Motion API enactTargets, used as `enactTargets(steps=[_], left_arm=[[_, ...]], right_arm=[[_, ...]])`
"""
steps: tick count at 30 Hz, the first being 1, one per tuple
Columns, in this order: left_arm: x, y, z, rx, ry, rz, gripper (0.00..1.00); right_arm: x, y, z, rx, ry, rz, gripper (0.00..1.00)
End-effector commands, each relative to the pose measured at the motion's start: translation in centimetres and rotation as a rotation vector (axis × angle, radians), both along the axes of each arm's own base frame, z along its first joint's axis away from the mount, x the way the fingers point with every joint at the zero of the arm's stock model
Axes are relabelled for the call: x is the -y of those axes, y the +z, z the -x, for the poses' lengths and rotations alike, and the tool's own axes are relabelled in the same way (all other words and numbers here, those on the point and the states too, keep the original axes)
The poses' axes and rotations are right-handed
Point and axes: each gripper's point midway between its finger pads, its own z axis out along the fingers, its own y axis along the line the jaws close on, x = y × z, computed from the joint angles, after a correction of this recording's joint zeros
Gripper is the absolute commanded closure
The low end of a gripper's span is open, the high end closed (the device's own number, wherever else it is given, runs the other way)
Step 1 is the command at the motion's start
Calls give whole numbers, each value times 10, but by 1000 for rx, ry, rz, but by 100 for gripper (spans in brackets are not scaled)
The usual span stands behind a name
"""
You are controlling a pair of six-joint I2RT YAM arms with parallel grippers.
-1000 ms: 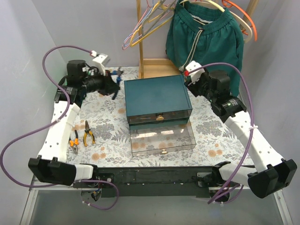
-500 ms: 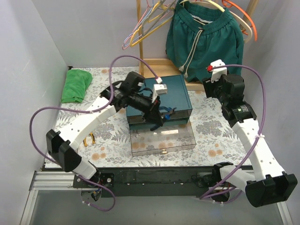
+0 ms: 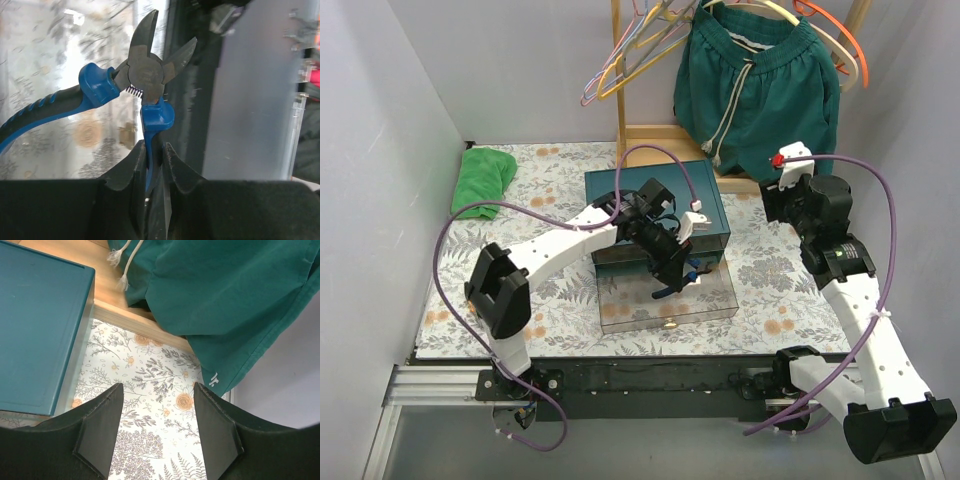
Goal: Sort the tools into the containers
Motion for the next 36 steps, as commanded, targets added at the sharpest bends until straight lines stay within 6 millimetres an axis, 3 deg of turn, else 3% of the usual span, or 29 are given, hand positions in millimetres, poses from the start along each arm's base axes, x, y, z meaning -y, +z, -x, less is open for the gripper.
enactTargets(steps=[1, 6, 9, 11, 15, 20, 21, 22, 23, 24, 26, 27, 28, 30, 31, 34, 36], left_arm=[[16, -16, -15, 95, 28, -31, 100], [28, -36, -20, 103, 41, -89, 100], [34, -52, -26, 111, 72, -141, 77], [37, -52, -29, 116, 79, -140, 63], [44, -30, -40, 168, 109, -108, 49], [41, 48, -56, 345, 163, 29, 46], [31, 74, -55, 391, 185, 74, 46], [20, 87, -65, 424, 229, 90, 46], [4, 87, -74, 455, 288, 59, 46], [-14, 106, -78, 493, 343, 80, 45], [-66, 95, -110, 486, 503, -4, 45], [-93, 102, -119, 501, 584, -15, 44], [-138, 97, -146, 495, 731, -70, 42], [-197, 84, -164, 516, 905, -176, 34], [-237, 75, -174, 507, 1004, -250, 34], [-312, 36, -168, 451, 1157, -455, 34], [-348, 9, -154, 379, 1278, -533, 33]], right_arm=[[0, 8, 4, 38, 4, -30, 34], [0, 0, 6, 27, 7, -34, 34], [-1, -2, 8, 24, 18, -40, 34], [-1, -4, 9, 20, 20, -38, 34], [0, -9, 10, 12, 19, -36, 34], [-3, -8, 7, 8, 29, -44, 34], [-3, -8, 7, 8, 29, -44, 34], [-2, -9, 6, 7, 27, -42, 34], [-3, -10, 5, 2, 29, -43, 34], [-3, -10, 4, 3, 28, -42, 34], [-4, -13, 3, -4, 34, -40, 34], [-4, -13, 3, -7, 33, -38, 34], [-3, -14, 2, -11, 33, -36, 34], [-4, -16, 1, -22, 34, -33, 34], [-3, -17, 1, -24, 32, -28, 34], [-5, -19, -2, -33, 38, -33, 34], [-6, -21, -4, -38, 43, -36, 34]])
